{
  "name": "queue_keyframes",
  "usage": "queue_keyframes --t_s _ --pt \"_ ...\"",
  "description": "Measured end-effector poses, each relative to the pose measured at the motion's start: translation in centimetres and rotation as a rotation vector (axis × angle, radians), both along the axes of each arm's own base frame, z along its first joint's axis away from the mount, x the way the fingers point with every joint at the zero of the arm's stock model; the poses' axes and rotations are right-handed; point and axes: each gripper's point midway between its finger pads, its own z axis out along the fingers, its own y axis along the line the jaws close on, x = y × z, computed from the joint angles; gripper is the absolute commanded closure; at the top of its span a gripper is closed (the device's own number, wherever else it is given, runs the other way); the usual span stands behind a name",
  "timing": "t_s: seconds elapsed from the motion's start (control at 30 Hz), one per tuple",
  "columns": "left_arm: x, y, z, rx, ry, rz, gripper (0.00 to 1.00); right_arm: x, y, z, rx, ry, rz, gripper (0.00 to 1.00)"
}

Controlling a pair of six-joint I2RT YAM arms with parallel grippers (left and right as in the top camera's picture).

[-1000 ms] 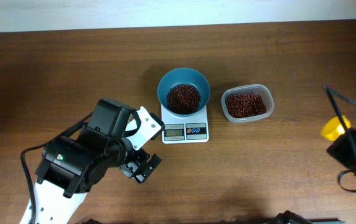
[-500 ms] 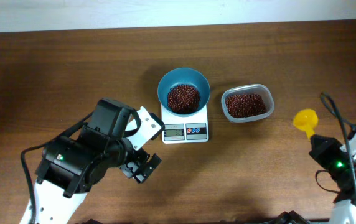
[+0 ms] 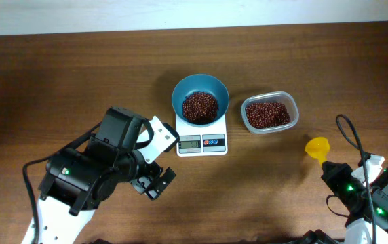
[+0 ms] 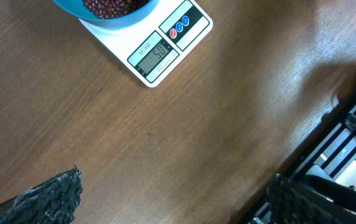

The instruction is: Scoop item into bowl and weigh 50g on scale

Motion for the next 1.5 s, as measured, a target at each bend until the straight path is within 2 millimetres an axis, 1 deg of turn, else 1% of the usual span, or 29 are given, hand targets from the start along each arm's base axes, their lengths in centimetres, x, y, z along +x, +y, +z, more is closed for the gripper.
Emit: queue_keyframes --t_s 0.03,0.07,0.1,0.13,0.23,0.3,0.4,0.43,0.57,0.77,0.97,1.07,1.13,1.2,1.3,1.33,1.37,1.4,1.47,1.5 --pt "0.0 0.0 0.0 0.0 0.0 0.0 0.01 -0.2 -0.1 -0.2 -0.002 0.013 -0.007 0.85" --pt "0.0 0.0 0.0 0.0 0.0 0.0 0.01 -0.4 -0.1 -0.4 -0.001 0.026 -0.014 0.74" --pt "0.0 0.0 0.0 0.0 0.0 0.0 0.01 -0.6 -0.1 -0.6 0.0 0.039 -0.02 0.59" --pt "0.0 0.0 0.0 0.0 0.0 0.0 0.01 -0.7 -0.1 -0.7 0.003 0.049 -0.025 0.5" --pt "0.0 0.0 0.0 0.0 0.0 0.0 0.01 -0.9 -0.1 -0.9 0.008 0.06 -0.034 0.44" --pt "0.0 0.0 0.0 0.0 0.0 0.0 0.01 -1.1 -0.1 -1.1 0.012 0.072 -0.038 0.23" --pt "0.0 0.0 0.0 0.0 0.0 0.0 0.01 -1.3 -0.1 -1.2 0.02 0.085 -0.055 0.08" --pt "0.0 0.0 0.0 0.0 0.0 0.0 0.01 -1.3 -0.2 -1.3 0.021 0.09 -0.063 0.0" --pt "0.0 0.0 0.0 0.0 0.0 0.0 0.01 -2.3 -0.9 -2.2 0.029 0.159 -0.143 0.01" --pt "0.0 0.0 0.0 0.0 0.0 0.0 0.01 -5.3 -2.9 -3.9 0.014 0.324 -0.364 0.01" --pt "0.0 0.0 0.0 0.0 0.0 0.0 0.01 -7.0 -3.7 -4.8 -0.01 0.411 -0.439 0.01" --pt "0.0 0.0 0.0 0.0 0.0 0.0 0.01 -7.2 -4.0 -5.0 -0.014 0.43 -0.465 0.01" --pt "0.0 0.0 0.0 0.0 0.0 0.0 0.01 -6.4 -3.2 -4.8 0.027 0.398 -0.42 0.01" --pt "0.0 0.0 0.0 0.0 0.0 0.0 0.01 -5.1 -2.3 -3.7 0.064 0.34 -0.347 0.01" --pt "0.0 0.0 0.0 0.0 0.0 0.0 0.01 -2.7 -1.5 0.1 0.069 0.212 -0.226 0.01" --pt "0.0 0.0 0.0 0.0 0.0 0.0 0.01 -1.8 -1.0 2.7 0.06 0.141 -0.16 0.01" --pt "0.0 0.0 0.0 0.0 0.0 0.0 0.01 -1.3 -0.6 4.4 0.05 0.096 -0.121 0.01" --pt "0.0 0.0 0.0 0.0 0.0 0.0 0.01 -0.9 0.0 6.7 0.036 0.041 -0.078 0.01" --pt "0.0 0.0 0.0 0.0 0.0 0.0 0.01 -0.3 1.1 12.2 -0.016 -0.087 0.0 0.01" --pt "0.0 0.0 0.0 0.0 0.0 0.0 0.01 -0.4 1.5 14.4 -0.048 -0.132 0.023 0.01"
